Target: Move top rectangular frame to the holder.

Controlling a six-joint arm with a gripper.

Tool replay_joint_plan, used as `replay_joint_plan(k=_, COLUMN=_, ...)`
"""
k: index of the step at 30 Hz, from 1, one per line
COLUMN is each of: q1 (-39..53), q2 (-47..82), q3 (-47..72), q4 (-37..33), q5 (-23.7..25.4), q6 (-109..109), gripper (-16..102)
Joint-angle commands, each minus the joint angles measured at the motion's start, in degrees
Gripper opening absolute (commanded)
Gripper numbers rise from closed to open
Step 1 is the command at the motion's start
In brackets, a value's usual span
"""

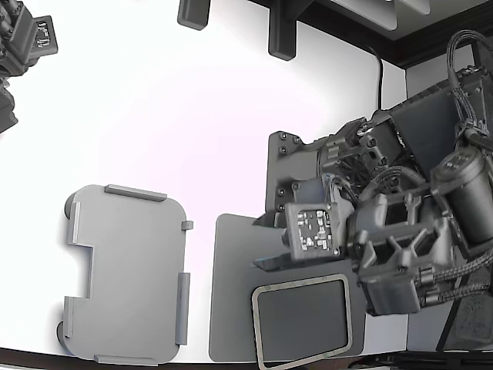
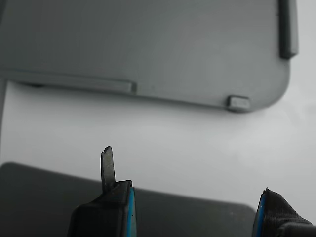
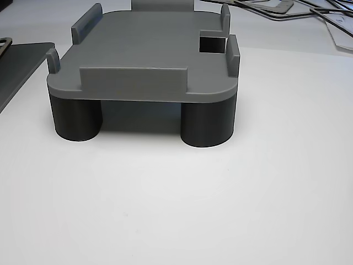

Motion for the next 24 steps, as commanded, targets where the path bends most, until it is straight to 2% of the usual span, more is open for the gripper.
replay_joint_plan(k=1, q1=3.96, q2=-2.37, q3=-3.96, q4=3.08, q5=-1.32, q6=5.54, gripper=100)
replay_joint_plan(k=4, q1=11.25, q2=-4.22, q3=-4.04, q4=4.13, q5=0.97, q6=13.45, gripper=100)
replay_joint_plan(k=7, q1=17.05, q2=-7.47, q3=-4.31, q4=5.27, q5=0.79, q6=21.01, gripper=99)
replay_joint_plan(k=11, q1=20.48, q2=-11.25, q3=-3.69, q4=4.48, q5=-4.75, q6=25.66, gripper=100)
replay_joint_plan(k=19, q1=27.16, q2=-18.63, q3=-2.72, q4=2.64, q5=-4.39, q6=32.61, gripper=99)
replay_joint_plan(k=24, q1=29.79, q2=-21.18, q3=0.18, q4=-1.05, q5=-4.22, q6=34.89, gripper=100)
